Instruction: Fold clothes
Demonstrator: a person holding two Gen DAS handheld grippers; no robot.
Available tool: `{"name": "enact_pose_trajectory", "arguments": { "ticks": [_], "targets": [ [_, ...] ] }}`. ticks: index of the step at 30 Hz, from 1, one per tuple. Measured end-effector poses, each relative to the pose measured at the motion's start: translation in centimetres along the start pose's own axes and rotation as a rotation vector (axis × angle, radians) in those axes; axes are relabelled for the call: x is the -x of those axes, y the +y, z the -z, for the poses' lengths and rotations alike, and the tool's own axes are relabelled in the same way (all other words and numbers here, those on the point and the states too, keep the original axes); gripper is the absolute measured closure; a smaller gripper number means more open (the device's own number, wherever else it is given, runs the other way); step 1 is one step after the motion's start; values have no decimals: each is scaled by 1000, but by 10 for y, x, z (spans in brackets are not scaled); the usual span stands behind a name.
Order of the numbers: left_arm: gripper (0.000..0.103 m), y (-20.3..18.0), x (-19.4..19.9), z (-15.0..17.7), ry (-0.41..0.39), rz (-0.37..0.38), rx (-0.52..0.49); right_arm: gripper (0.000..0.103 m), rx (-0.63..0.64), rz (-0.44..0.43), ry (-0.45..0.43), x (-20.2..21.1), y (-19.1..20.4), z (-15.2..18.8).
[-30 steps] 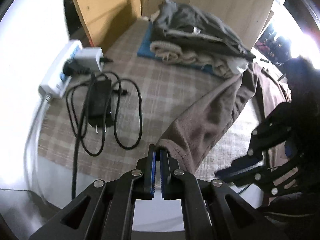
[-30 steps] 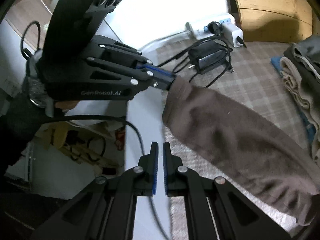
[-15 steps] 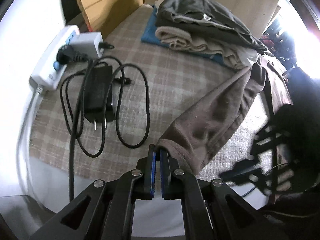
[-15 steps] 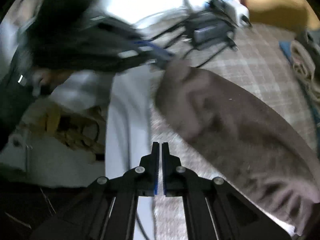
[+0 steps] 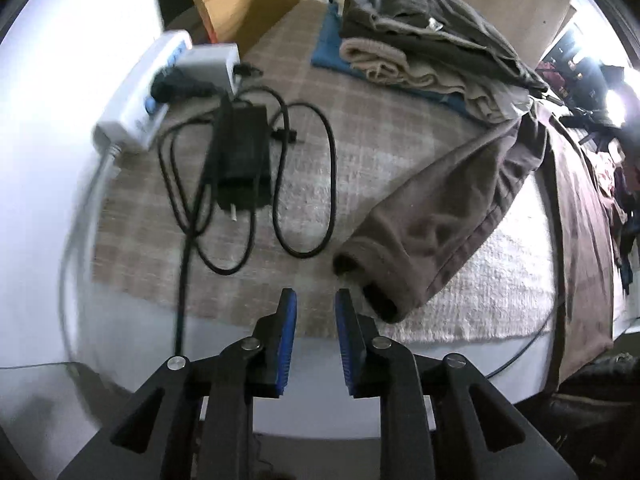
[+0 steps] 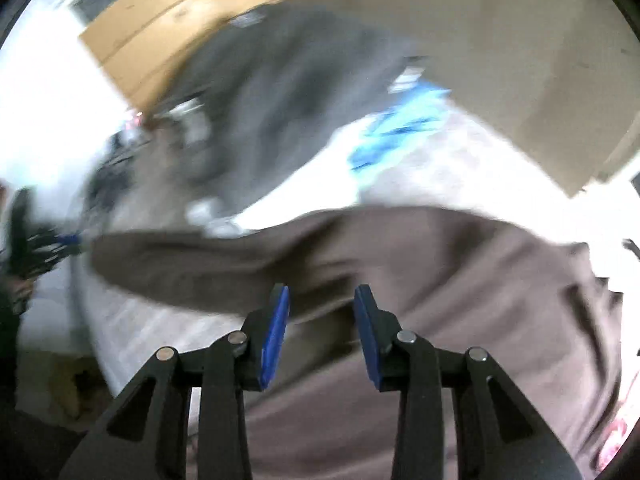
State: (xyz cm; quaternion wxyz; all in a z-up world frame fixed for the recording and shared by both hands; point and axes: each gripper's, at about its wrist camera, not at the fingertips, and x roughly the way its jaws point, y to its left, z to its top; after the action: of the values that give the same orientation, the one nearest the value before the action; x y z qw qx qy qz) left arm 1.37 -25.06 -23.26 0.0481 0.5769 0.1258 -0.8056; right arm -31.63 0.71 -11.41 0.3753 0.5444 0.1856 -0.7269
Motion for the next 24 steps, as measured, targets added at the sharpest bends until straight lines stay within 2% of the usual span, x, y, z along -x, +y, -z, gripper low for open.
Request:
{"name": "enact_pose_trajectory", "arguments": {
  "ticks": [2, 5, 7, 10, 13, 15, 17, 18, 19, 21, 24],
  "targets": [
    [73, -7, 2, -10, -5, -15, -50, 69, -22, 21, 9, -5, -16, -5],
    [72, -25, -8, -31, 8, -20, -175, 69, -21, 9, 29, -18, -9, -5],
    [72, -42, -25, -46, 35, -51, -283, 69, 2, 9, 45, -26, 0, -1],
    [72, -56, -52, -59, 92, -99, -382, 69, 42, 10, 63, -33, 12, 1],
    [73, -58, -71, -63, 147, -110, -419, 69, 62, 12, 65, -34, 14, -2],
    [77, -63, -73, -60, 144, -103, -454, 68, 54, 20, 63, -33, 9, -8],
    [85, -65, -72, -57, 149, -87, -465, 65, 16, 28, 60, -33, -4, -17],
    [98, -65, -72, -56, 151, -79, -470, 65, -15, 31, 60, -34, -14, -23],
    [101, -66, -72, -54, 149, -82, -469, 65, -45, 33, 60, -34, -24, -28],
    [102, -69, -70, -51, 138, -103, -488, 65, -107, 21, 76, -37, -37, -36],
    [102, -67, -52, -53, 104, -67, -443, 65, -174, 26, 113, -46, -43, -50]
  ]
}}
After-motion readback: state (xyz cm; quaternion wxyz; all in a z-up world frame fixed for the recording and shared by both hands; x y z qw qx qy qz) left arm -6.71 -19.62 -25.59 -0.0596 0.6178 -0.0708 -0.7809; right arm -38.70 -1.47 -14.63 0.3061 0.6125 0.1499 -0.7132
